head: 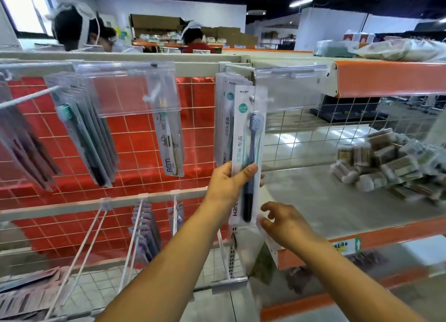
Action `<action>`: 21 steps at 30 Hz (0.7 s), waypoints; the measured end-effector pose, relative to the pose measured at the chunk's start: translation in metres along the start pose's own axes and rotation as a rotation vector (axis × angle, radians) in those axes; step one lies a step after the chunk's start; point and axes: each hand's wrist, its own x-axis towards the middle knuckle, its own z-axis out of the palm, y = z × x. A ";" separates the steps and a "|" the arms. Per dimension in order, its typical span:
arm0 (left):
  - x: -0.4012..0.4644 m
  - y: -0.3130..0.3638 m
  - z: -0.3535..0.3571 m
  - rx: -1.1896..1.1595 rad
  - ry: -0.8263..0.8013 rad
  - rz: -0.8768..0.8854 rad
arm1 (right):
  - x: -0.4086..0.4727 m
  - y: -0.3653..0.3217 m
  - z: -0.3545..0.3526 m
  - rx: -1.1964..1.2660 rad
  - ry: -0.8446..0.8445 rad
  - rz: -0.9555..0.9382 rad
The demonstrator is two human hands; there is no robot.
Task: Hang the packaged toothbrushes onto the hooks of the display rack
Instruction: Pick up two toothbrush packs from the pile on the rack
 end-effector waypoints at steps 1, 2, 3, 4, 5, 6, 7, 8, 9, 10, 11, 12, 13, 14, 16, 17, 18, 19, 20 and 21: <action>0.006 0.001 0.001 -0.016 0.011 -0.009 | 0.001 0.001 0.000 -0.003 -0.003 -0.003; 0.012 0.003 0.001 -0.025 0.018 -0.011 | 0.002 0.002 0.000 -0.005 -0.009 -0.006; 0.019 0.003 0.001 -0.023 0.023 -0.012 | 0.004 0.003 0.000 -0.005 -0.012 -0.009; 0.025 0.003 -0.001 -0.015 0.030 -0.013 | 0.005 0.004 0.000 -0.002 -0.013 -0.013; 0.029 0.004 -0.001 -0.011 0.039 -0.016 | 0.006 0.004 0.000 0.004 -0.015 -0.013; 0.033 0.003 -0.002 -0.003 0.053 -0.023 | 0.008 0.004 0.000 0.012 -0.016 -0.011; 0.036 0.003 -0.002 0.003 0.064 -0.032 | 0.009 0.004 0.000 0.018 -0.021 -0.007; 0.039 0.001 -0.004 0.004 0.071 -0.041 | 0.010 0.004 0.000 0.022 -0.025 -0.006; 0.040 0.000 -0.004 0.008 0.075 -0.048 | 0.010 0.004 0.000 0.024 -0.032 -0.006; 0.041 -0.001 -0.005 0.034 0.077 -0.057 | 0.011 0.004 0.000 0.025 -0.038 -0.011; 0.039 0.000 -0.005 0.077 0.085 -0.063 | 0.011 0.004 -0.001 0.025 -0.042 -0.014; 0.037 -0.001 -0.004 0.132 0.096 -0.063 | 0.011 0.003 -0.001 0.025 -0.041 -0.021; 0.035 -0.003 -0.006 0.192 0.108 -0.060 | 0.010 0.002 -0.002 0.030 -0.038 -0.028; 0.033 -0.007 -0.009 0.255 0.121 -0.060 | 0.009 0.001 -0.003 0.037 -0.035 -0.037; 0.025 -0.014 -0.016 0.383 0.110 -0.059 | 0.007 -0.004 -0.006 0.046 -0.032 -0.057; 0.022 -0.019 -0.022 0.468 0.088 -0.064 | 0.006 -0.007 -0.007 0.047 -0.033 -0.070; 0.019 -0.024 -0.028 0.574 0.063 -0.075 | 0.005 -0.009 -0.007 0.047 -0.033 -0.084; 0.016 -0.029 -0.035 0.681 0.031 -0.084 | 0.004 -0.012 -0.006 0.048 -0.038 -0.096; 0.012 -0.032 -0.043 0.785 0.013 -0.100 | 0.004 -0.015 -0.004 0.047 -0.046 -0.108; 0.007 -0.034 -0.050 0.871 0.019 -0.115 | 0.004 -0.018 -0.002 0.050 -0.060 -0.118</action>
